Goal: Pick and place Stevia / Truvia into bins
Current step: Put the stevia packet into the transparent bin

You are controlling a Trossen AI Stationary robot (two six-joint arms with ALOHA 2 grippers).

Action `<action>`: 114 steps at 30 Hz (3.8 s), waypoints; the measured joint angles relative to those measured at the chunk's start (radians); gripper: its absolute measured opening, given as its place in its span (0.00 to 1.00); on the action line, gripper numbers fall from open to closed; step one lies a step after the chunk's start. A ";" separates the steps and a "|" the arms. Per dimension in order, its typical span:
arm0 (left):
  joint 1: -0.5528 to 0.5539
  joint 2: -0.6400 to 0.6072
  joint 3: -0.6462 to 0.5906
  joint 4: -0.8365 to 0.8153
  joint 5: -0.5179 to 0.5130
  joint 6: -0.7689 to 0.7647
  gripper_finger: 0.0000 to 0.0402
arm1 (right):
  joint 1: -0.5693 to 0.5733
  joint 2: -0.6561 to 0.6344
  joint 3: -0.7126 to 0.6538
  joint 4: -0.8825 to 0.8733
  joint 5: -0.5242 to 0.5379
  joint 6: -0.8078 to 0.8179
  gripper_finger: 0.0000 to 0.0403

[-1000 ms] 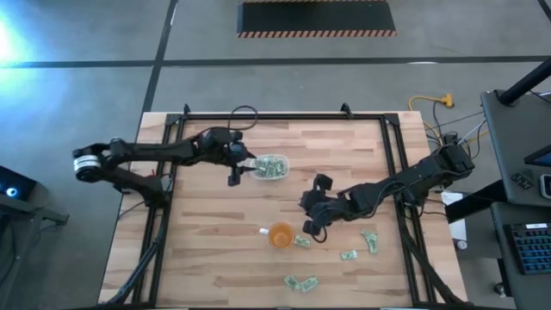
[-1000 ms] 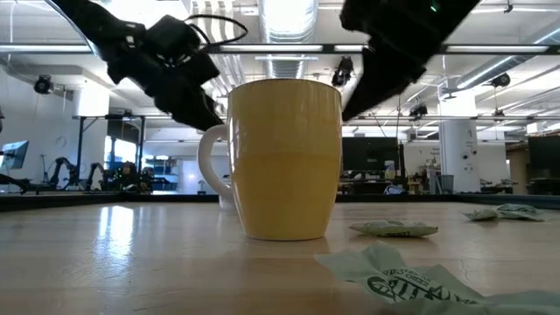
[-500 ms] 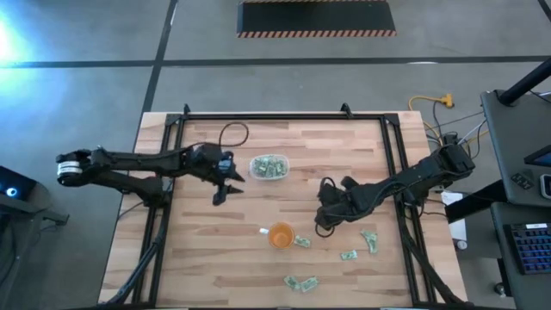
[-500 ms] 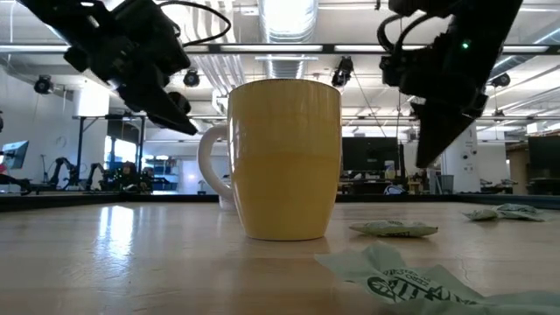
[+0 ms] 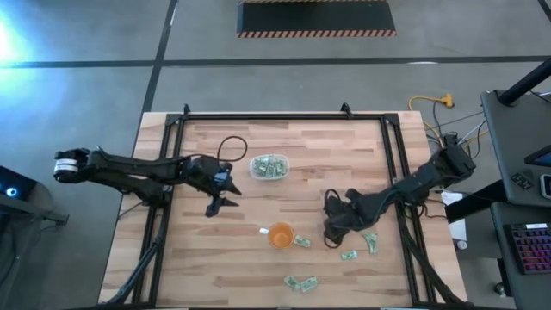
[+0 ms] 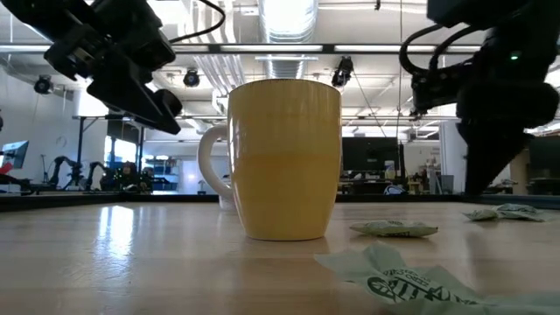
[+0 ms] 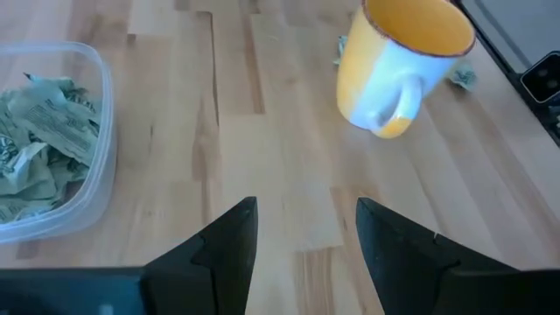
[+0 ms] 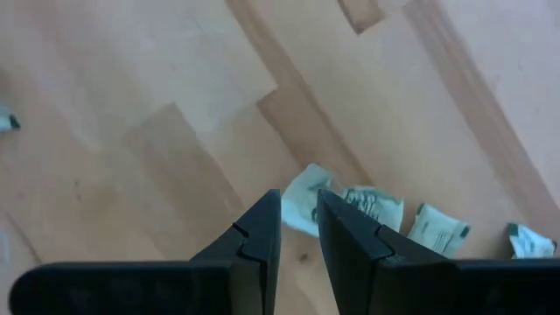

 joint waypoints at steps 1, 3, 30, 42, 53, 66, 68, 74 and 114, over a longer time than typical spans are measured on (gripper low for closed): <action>0.000 0.003 -0.001 0.005 0.000 0.000 0.44 | 0.008 0.000 -0.003 -0.001 0.001 0.005 0.17; 0.000 0.008 -0.001 0.011 -0.001 0.000 0.44 | 0.020 0.000 -0.006 0.000 0.004 0.022 0.17; 0.000 0.011 -0.001 0.041 0.000 0.003 0.44 | 0.026 0.024 -0.053 -0.003 -0.020 -0.377 0.17; 0.000 0.011 -0.001 0.043 0.001 0.003 0.44 | 0.026 0.047 -0.063 0.003 0.024 -0.372 0.17; 0.000 0.011 -0.001 0.042 0.001 0.003 0.44 | 0.025 0.052 -0.066 0.022 0.076 -0.367 0.03; 0.000 0.011 -0.001 0.042 0.001 0.004 0.44 | 0.025 0.052 -0.066 0.029 0.141 -0.375 0.02; 0.000 0.011 -0.001 0.042 0.001 0.004 0.44 | 0.025 0.051 -0.066 0.033 0.147 -0.375 0.02; 0.000 0.011 -0.001 0.042 0.001 0.005 0.44 | 0.025 0.046 -0.064 0.037 0.169 -0.380 0.02; 0.000 0.013 -0.002 0.041 0.001 0.005 0.44 | 0.000 0.077 -0.074 0.045 0.220 -0.251 0.22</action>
